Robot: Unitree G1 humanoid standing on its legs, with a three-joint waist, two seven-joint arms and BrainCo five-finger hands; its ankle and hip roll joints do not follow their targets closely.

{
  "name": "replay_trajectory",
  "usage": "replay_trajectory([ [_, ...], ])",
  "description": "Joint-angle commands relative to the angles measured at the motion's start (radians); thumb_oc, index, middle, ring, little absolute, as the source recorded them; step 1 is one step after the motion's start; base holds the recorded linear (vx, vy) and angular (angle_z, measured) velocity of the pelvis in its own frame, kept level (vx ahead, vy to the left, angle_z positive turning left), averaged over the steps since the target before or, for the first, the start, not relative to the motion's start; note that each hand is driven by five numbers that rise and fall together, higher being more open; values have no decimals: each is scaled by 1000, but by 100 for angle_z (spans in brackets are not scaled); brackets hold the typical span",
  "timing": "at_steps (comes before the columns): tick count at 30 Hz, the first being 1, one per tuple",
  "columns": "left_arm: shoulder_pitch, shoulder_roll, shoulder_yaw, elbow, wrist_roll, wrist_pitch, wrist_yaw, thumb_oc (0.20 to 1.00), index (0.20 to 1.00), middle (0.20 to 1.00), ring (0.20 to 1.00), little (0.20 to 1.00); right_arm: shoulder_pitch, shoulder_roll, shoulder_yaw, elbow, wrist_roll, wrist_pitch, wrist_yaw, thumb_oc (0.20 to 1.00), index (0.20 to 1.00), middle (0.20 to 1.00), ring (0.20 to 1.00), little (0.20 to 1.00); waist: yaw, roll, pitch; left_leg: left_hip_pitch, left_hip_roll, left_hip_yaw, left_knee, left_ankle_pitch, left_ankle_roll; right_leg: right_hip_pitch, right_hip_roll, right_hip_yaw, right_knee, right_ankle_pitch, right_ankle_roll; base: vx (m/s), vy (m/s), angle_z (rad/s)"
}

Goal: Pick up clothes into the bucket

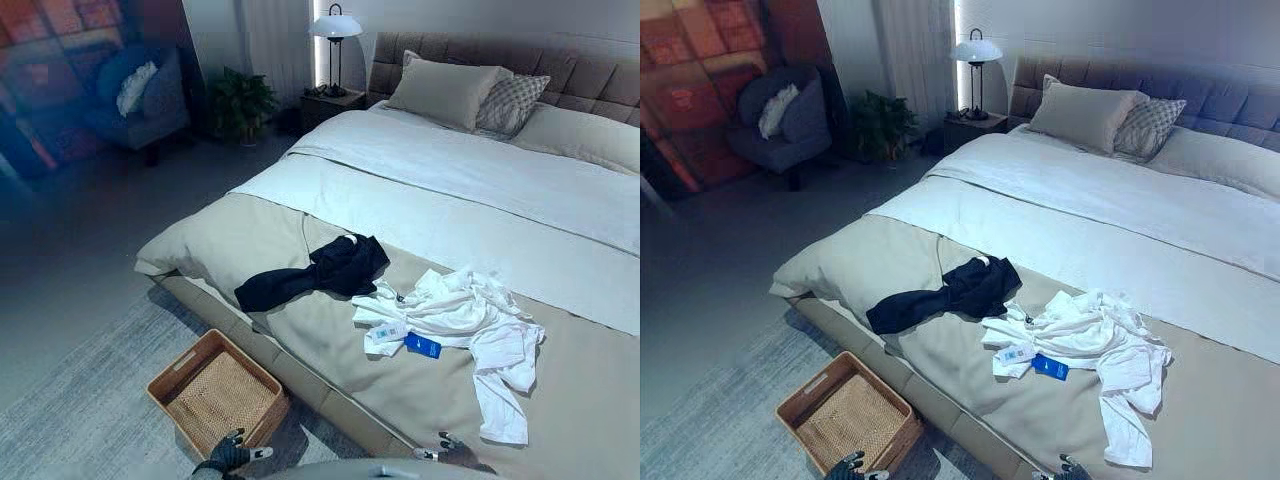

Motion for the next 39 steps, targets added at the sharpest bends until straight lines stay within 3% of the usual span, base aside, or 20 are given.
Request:
replay_trajectory([
  [1,-49,-48,-28,40,5,-3,-14,1000,1000,1000,1000,1000,-70,-8,22,46,-26,-1,2,1000,1000,1000,1000,1000,-12,-33,27,3,10,41,5,-24,-26,61,-113,-6,7,-30,119,-190,22,-1],
  [19,-47,-50,-26,49,2,-2,-10,1000,1000,1000,1000,1000,-81,-4,39,-1,-16,-14,3,1000,1000,1000,1000,1000,-8,-35,34,-3,10,40,5,-22,-26,56,-113,-8,7,-29,120,0,0,0],
  [30,-40,-37,-37,4,5,-15,-7,1000,1000,1000,1000,1000,-148,-66,172,-312,-108,-50,27,1000,1000,1000,1000,1000,9,-43,54,-20,10,35,5,-14,-26,41,-113,-10,7,-22,122,0,0,0],
  [31,-38,-34,-38,-7,2,-17,-6,1000,1000,1000,1000,1000,-163,-97,177,-408,-123,-59,28,1000,1000,1000,1000,1000,11,-45,59,-25,10,35,5,-12,-26,38,-114,-12,7,-22,124,0,0,0],
  [34,-39,-33,-39,-4,-3,-18,-2,1000,1000,1000,1000,1000,-183,-125,154,-502,-108,-70,12,1000,1000,1000,1000,1000,12,-45,65,-30,9,35,5,-11,-26,33,-115,-13,7,-21,125,0,0,0],
  [37,-40,-34,-34,-3,-10,-26,17,1000,1000,1000,1000,1000,-221,-163,61,-640,-97,-103,-76,1000,1000,1000,1000,1000,13,-39,71,-43,7,34,5,-8,-24,23,-117,-14,7,-19,128,0,0,0],
  [38,-48,-36,-33,-4,-12,-32,38,1000,1000,1000,1000,1000,-234,-173,-12,-684,-108,-128,-165,1000,1000,1000,1000,1000,13,-32,77,-51,4,33,5,-7,-23,16,-119,-18,9,-20,129,0,0,0],
  [39,-49,-36,-34,-4,-12,-32,38,1000,1000,1000,1000,1000,-234,-172,-13,-685,-109,-128,-166,1000,1000,1000,1000,1000,14,-32,78,-51,4,32,5,-7,-23,16,-119,-18,9,-20,129,0,0,0],
])
